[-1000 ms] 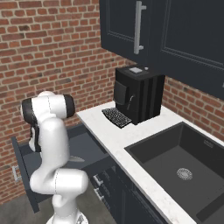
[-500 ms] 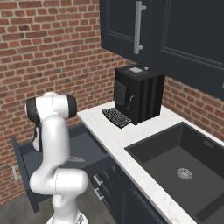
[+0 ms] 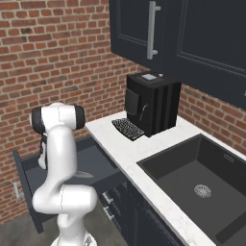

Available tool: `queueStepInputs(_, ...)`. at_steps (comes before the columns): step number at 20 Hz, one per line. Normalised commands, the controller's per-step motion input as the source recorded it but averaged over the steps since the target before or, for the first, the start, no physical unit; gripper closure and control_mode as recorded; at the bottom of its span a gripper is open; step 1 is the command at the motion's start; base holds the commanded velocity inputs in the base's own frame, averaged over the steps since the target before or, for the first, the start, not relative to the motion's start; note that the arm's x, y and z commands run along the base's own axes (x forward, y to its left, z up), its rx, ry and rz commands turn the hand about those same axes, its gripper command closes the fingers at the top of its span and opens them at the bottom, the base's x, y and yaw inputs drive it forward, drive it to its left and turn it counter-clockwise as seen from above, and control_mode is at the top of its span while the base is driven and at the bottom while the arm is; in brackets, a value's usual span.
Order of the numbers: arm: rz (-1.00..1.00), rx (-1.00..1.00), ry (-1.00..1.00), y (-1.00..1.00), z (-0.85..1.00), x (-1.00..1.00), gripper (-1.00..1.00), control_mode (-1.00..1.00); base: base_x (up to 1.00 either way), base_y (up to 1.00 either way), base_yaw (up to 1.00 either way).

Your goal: Pick up the knife from the drawer and place it on the cutting board. Then place the meat from the plate to the cutting board.

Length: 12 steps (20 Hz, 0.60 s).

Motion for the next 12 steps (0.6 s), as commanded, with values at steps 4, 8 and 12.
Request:
queueStepInputs(4,0.00,0.00,0.00,0.00,-0.31,-0.06,-1.00,-1.00,0.00,0.00,0.00)
queueStepInputs(8,0.00,0.00,0.00,0.01,-0.32,-0.01,1.00,-1.00,0.00,0.00,0.00)
queueStepInputs(12,0.00,0.03,0.00,0.01,-0.14,-0.02,1.00,-1.00,0.00,0.00,0.00)
